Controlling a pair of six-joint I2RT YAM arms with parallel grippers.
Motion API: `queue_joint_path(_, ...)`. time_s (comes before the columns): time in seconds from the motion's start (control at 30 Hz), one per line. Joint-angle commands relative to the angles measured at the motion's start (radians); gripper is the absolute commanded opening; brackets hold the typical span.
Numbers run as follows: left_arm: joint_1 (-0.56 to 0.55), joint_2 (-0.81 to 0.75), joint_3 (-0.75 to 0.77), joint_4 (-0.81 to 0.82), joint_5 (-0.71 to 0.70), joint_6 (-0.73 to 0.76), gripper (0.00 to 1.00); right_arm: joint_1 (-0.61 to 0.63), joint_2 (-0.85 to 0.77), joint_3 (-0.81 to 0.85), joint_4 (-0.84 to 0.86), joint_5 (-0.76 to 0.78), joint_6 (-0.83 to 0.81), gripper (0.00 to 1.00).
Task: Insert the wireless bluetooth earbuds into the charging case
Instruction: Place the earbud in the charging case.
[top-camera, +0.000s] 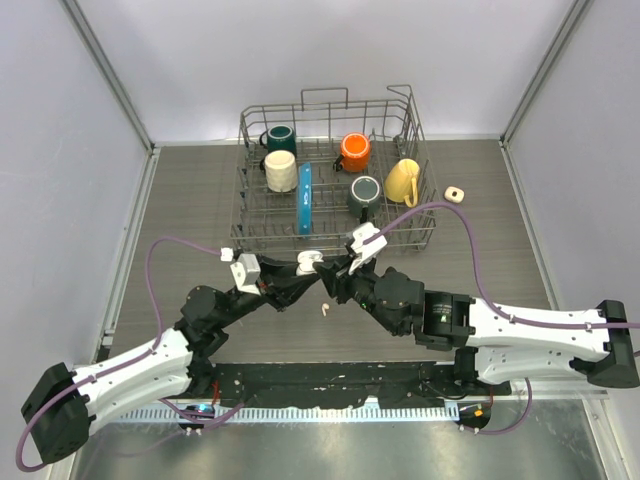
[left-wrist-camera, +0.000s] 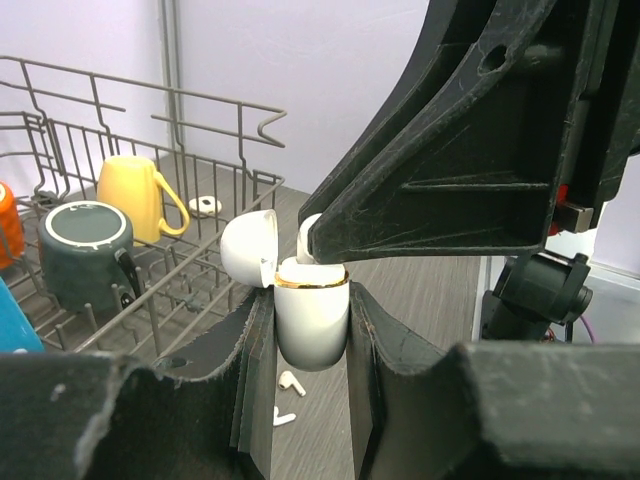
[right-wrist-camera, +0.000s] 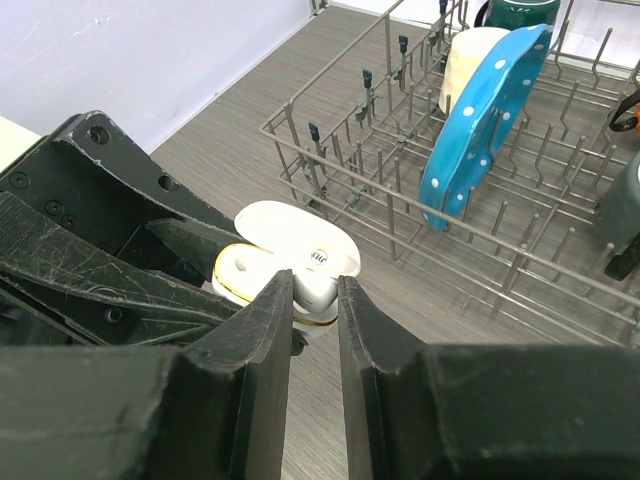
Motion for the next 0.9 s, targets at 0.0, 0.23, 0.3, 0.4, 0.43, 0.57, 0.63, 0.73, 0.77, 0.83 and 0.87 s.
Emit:
queue_joint_path(0.0,0.007,-0.006,0.018,0.126,-0.064,0.03,0.0,0.012,0.013,0.032,-0.032,-0.019,0.019,0.01)
queue_joint_path(0.23,0.008,-0.001,0.02,0.132,-0.035,0.026,0.0,0.012,0.028,0.05,-0.035,-0.006,0.029,0.11)
queue_joint_path(0.3,0.008,-0.003,0.018,0.132,-0.035,0.026,0.0,0.012,0.032,0.07,-0.067,-0.008,0.056,0.3)
queue_joint_path(0.4,0.007,-0.007,0.015,0.132,-0.033,0.026,0.0,0.012,0.04,0.096,-0.099,-0.005,0.111,0.6)
queue_joint_path(0.43,0.007,-0.006,0.013,0.132,-0.033,0.028,0.0,0.012,0.04,0.104,-0.108,-0.009,0.121,0.64)
queue_joint_path(0.57,0.008,-0.009,0.01,0.132,-0.03,0.025,0.0,0.012,0.026,0.133,-0.118,-0.019,0.188,0.77)
queue_joint_path(0.63,0.007,-0.014,0.007,0.132,-0.033,0.026,0.0,0.01,0.011,0.147,-0.119,-0.023,0.225,0.83)
queue_joint_path(0.73,0.007,-0.023,0.007,0.132,-0.033,0.023,0.0,0.004,-0.009,0.172,-0.133,-0.031,0.265,0.86)
queue_joint_path(0.77,0.007,-0.027,0.006,0.13,-0.033,0.025,0.0,0.001,-0.015,0.178,-0.136,-0.034,0.276,0.87)
queue_joint_path(0.83,0.007,-0.033,0.001,0.129,-0.041,0.025,0.0,-0.005,-0.033,0.193,-0.148,-0.043,0.298,0.87)
queue_joint_path(0.87,0.007,-0.035,-0.003,0.129,-0.043,0.026,0.0,-0.013,-0.04,0.201,-0.156,-0.057,0.303,0.87)
